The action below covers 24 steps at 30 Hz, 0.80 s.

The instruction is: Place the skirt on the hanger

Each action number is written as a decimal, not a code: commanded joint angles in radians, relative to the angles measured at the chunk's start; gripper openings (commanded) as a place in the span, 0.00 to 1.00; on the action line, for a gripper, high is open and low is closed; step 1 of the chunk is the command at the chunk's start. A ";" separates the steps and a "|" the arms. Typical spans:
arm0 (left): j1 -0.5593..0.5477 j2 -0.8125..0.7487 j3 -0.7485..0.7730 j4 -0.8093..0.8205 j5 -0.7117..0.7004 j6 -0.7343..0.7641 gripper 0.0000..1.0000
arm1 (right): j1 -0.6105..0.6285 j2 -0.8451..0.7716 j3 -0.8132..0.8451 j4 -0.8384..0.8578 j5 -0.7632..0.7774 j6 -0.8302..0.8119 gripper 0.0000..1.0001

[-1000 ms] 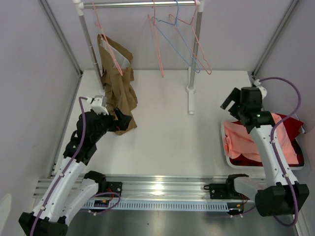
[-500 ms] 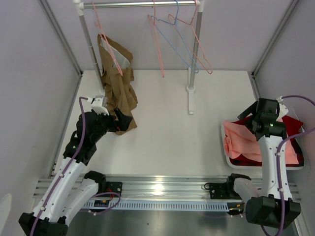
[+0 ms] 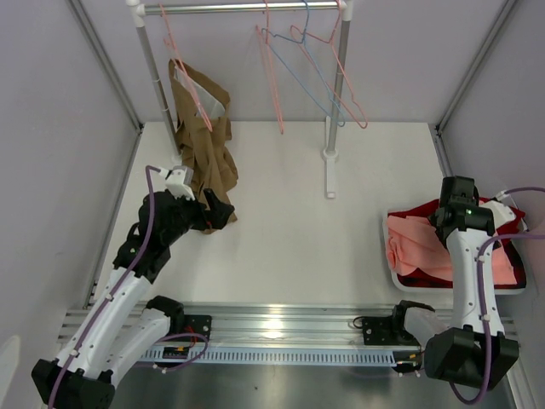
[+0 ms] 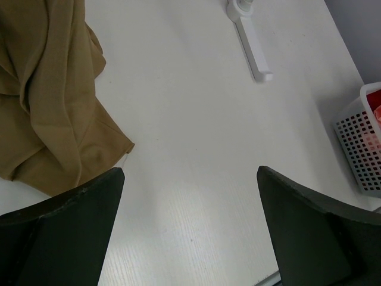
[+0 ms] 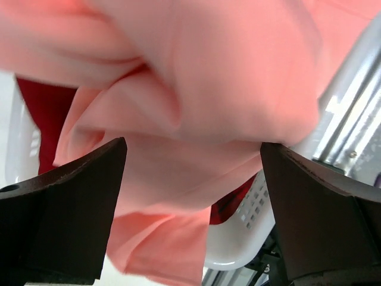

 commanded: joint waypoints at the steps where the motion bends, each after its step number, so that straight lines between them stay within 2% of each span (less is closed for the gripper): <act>1: -0.024 0.018 0.000 0.008 0.016 0.004 0.99 | -0.034 0.011 0.047 -0.059 0.131 0.067 1.00; 8: -0.031 0.044 0.003 0.017 0.024 0.004 0.99 | -0.080 0.001 0.091 -0.081 0.147 0.074 1.00; 17: -0.031 0.056 0.000 0.025 0.027 0.004 0.99 | -0.114 -0.013 0.070 -0.056 0.144 0.035 0.99; 24: -0.031 0.056 0.003 0.025 0.030 0.004 0.99 | -0.192 -0.019 -0.036 0.128 0.002 -0.085 0.99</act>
